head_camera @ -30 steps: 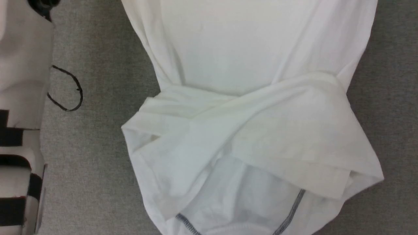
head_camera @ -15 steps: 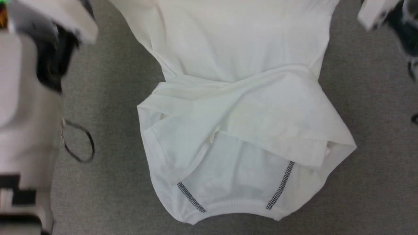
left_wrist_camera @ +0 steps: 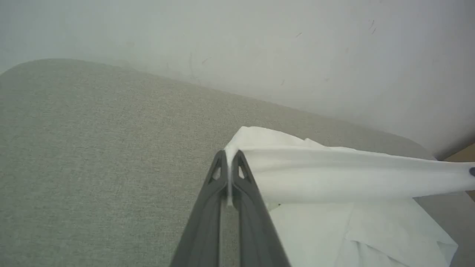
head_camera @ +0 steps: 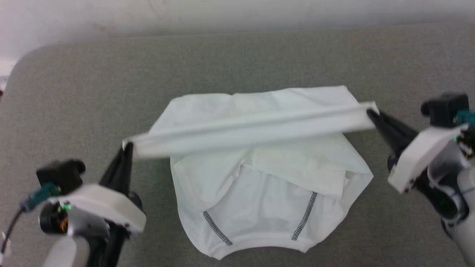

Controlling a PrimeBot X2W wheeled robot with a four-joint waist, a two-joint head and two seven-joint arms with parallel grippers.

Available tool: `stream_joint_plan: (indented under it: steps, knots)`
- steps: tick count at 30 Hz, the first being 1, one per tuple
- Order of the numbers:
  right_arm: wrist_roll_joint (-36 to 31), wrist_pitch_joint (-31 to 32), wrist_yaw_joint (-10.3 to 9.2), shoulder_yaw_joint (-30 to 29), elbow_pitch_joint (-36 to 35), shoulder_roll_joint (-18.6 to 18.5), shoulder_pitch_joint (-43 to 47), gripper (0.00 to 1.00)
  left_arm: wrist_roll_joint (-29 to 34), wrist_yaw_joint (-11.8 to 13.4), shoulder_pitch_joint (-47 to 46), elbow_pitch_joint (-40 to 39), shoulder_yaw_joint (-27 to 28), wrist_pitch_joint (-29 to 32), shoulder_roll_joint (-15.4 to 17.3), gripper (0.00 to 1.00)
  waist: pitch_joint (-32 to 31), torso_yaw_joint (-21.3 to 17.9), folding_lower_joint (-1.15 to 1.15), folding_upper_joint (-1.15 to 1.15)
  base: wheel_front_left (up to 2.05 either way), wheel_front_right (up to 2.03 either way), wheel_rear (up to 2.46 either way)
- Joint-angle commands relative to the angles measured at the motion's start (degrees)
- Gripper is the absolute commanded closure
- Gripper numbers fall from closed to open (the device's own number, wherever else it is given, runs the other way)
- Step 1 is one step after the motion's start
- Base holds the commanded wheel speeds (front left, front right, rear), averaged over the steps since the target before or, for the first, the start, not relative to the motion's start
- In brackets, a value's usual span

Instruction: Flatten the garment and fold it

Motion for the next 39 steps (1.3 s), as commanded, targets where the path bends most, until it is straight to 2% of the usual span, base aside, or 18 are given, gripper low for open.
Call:
stream_joint_plan:
  steps: [1, 4, 11, 17, 24, 25, 26, 27, 28, 29, 30, 32, 39]
  knots:
    - [-0.8, 0.6, -0.11, -1.8, -1.8, 0.9, 3.6, 1.0, 0.1, 0.9, 2.8, -1.4, -0.4, 0.6, -0.1, 1.0, -3.7, -0.2, 0.03, -0.01, 0.0, 0.0, 0.0]
    - [-1.3, 2.6, -0.11, -4.4, -4.2, 2.3, 8.9, 1.0, -0.2, 1.8, 6.7, -3.1, -1.2, 1.7, -0.3, 1.0, -4.2, -0.2, 0.03, -0.01, 0.0, 0.0, 0.0]
    - [-4.6, 6.9, -0.11, -12.1, -9.4, 8.6, 22.3, 1.0, -1.7, 3.2, 14.8, -2.6, -3.1, 3.0, -1.6, 1.0, -4.5, -1.0, 0.03, -0.01, 0.0, 0.0, 0.0]
    - [-7.8, 8.7, -0.11, -14.1, -8.9, 13.6, 28.9, 1.0, -2.5, 2.3, 16.0, 3.7, -5.0, 2.0, -3.7, 1.0, -4.4, -1.0, 0.03, -0.01, 0.0, 0.0, 0.0]
    - [-11.3, 8.7, -0.11, -15.9, -8.8, 16.5, 34.0, 1.0, -2.7, 2.5, 16.2, 10.5, -3.8, -1.2, -4.7, 1.0, -5.0, -1.2, 0.03, -0.01, 0.0, 0.0, 0.0]
    - [-11.6, 8.7, -0.11, -16.1, -8.6, 16.7, 34.5, 0.9, -2.9, 2.5, 16.4, 11.3, -3.8, -1.1, -4.8, 1.0, -5.3, -1.4, 0.03, -0.01, 0.0, 0.0, 0.0]
    - [-11.8, 8.7, -0.11, -16.2, -8.5, 17.0, 35.0, 0.76, -2.9, 2.4, 16.6, 12.0, -3.9, -1.0, -4.7, 1.0, -5.5, -1.5, 0.03, -0.01, 0.0, 0.0, 0.0]
    - [-12.1, 8.7, -0.11, -16.2, -8.5, 17.1, 35.4, 0.54, -3.4, 2.2, 16.8, 12.5, -4.0, -1.0, -5.0, 1.0, -5.7, -1.6, 0.03, -0.01, 0.0, 0.0, 0.0]
    - [-12.2, 8.8, -0.11, -16.1, -8.4, 17.3, 35.8, 0.21, -3.7, 2.2, 17.1, 13.0, -4.0, -0.9, -5.3, 1.0, -6.1, -1.6, 0.03, -0.01, 0.0, 0.0, 0.0]
    - [-12.3, 8.9, -0.11, -15.9, -8.3, 17.5, 36.4, 0.0, -3.8, 2.0, 17.4, 13.4, -4.2, -0.9, -5.4, 1.0, -6.4, -1.6, 0.03, -0.01, 0.0, 0.0, 0.0]
    - [-12.3, 8.8, -0.11, -15.7, -8.5, 17.6, 36.8, 0.0, -4.3, 1.7, 17.6, 13.8, -4.4, -0.7, -5.7, 0.84, -6.8, -1.5, 0.03, -0.01, 0.0, 0.0, 0.0]
    - [-12.3, 8.1, -0.11, -15.4, -9.1, 17.7, 37.7, 0.0, -4.4, 1.0, 17.7, 14.1, -5.0, -1.0, -6.0, 0.0, -7.6, -1.3, 0.03, -0.01, 0.0, 0.0, 0.0]
    - [-11.8, 2.9, -0.11, -17.5, -17.1, 17.8, 39.3, 0.0, -1.0, 1.9, 17.0, 10.8, -3.6, -8.0, -5.7, 0.0, -10.8, -0.3, 0.03, -0.01, 0.0, 0.0, 0.0]
